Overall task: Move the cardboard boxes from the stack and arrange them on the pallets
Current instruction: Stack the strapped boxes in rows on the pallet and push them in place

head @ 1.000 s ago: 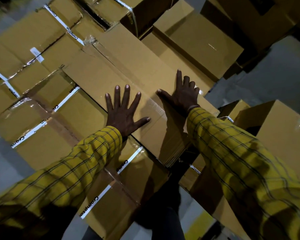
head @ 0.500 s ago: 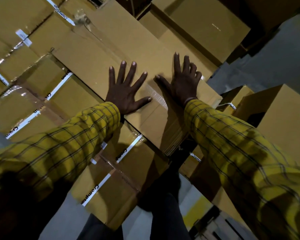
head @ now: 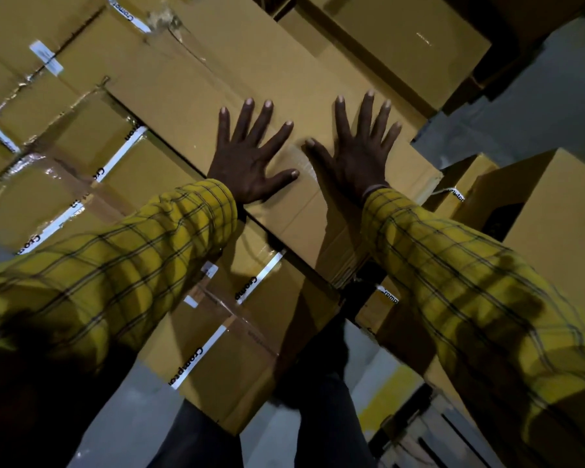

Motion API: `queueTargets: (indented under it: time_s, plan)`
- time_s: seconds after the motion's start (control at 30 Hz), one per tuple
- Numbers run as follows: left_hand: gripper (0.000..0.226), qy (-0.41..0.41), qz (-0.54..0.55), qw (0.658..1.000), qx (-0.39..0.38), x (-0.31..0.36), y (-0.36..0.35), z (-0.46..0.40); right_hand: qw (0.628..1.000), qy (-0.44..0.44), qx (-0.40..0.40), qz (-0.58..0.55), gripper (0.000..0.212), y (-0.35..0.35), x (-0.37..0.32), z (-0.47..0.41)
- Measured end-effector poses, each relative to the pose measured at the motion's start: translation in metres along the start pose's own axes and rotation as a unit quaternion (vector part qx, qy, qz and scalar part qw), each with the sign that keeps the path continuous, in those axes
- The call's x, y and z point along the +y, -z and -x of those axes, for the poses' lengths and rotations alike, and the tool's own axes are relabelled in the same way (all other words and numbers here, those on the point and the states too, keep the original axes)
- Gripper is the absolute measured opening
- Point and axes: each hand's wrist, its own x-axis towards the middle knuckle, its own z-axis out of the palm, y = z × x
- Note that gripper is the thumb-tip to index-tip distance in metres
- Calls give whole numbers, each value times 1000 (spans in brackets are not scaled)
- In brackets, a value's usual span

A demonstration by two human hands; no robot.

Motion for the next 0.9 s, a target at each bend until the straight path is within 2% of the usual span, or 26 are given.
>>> queueTargets:
  time_s: [0.13, 0.23, 0.37, 0.6, 0.77, 0.9]
  plan:
    - [82, -49, 34, 998, 17, -9, 6, 25, 998, 10, -23, -50, 88, -3, -36, 57]
    - [85, -113, 30, 993, 27, -18, 3, 74, 999, 26, 27, -39, 88, -15, -78, 145]
    - [105, -186, -49, 981, -6, -46, -12, 135, 999, 29, 16, -16, 107, -44, -110, 232]
    - [112, -196, -53, 979, 1, -56, -28, 141, 998, -2, 10, 61, 122, -68, -110, 232]
    - [108, -180, -66, 981, -11, -49, -12, 147, 999, -12, 5, 39, 120, -61, -115, 236]
    - [103, -157, -71, 985, -11, -40, -11, 175, 999, -33, 36, -20, 113, -63, -129, 292]
